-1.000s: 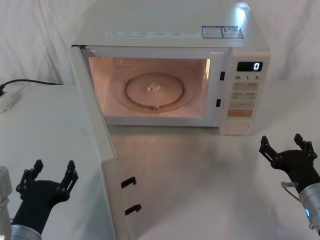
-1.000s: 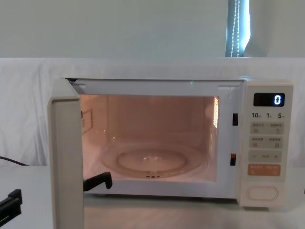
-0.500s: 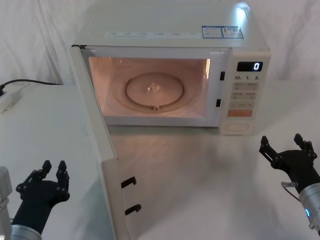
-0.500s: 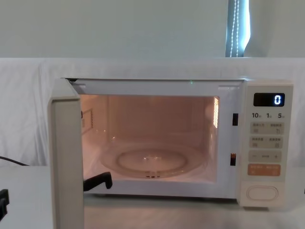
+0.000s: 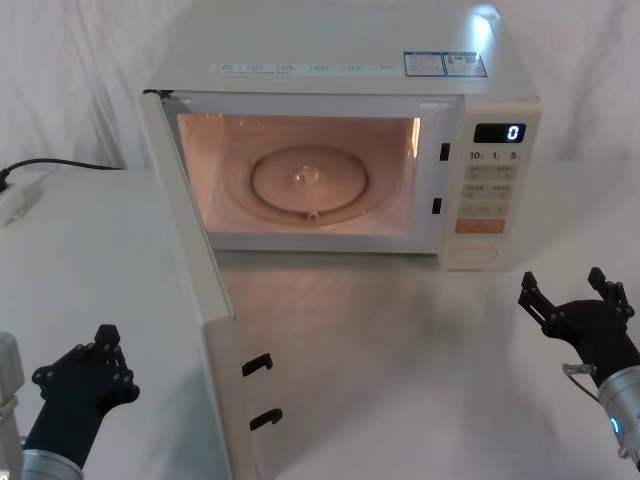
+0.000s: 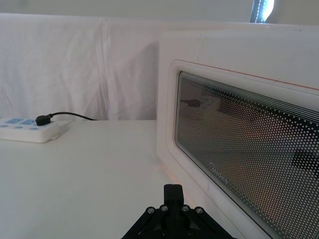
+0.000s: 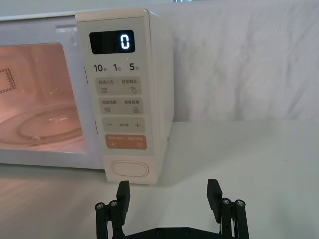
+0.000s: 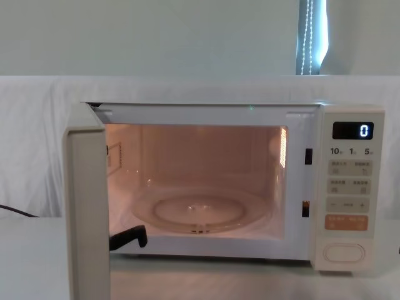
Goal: Press the button to open the microwave door with one hand; close the microwave door with the other hand.
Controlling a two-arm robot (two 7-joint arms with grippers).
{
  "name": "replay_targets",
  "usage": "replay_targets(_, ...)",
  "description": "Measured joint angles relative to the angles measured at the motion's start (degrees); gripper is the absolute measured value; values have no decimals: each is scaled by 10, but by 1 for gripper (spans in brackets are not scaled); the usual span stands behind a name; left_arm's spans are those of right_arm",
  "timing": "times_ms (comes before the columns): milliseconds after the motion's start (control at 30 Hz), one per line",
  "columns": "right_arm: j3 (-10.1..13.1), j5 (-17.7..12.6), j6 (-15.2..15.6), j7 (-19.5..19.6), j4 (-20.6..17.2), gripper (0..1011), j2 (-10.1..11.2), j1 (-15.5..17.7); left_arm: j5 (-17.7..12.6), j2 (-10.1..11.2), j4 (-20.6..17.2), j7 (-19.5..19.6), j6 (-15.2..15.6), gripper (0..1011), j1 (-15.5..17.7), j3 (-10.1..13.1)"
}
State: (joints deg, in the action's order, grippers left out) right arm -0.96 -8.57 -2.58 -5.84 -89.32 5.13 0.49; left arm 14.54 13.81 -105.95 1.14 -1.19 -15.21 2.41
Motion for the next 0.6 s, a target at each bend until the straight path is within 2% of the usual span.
replay_targets(600, 0, 0, 0, 0, 0, 1002, 0, 0, 0, 0, 0, 0, 0, 0, 0, 0)
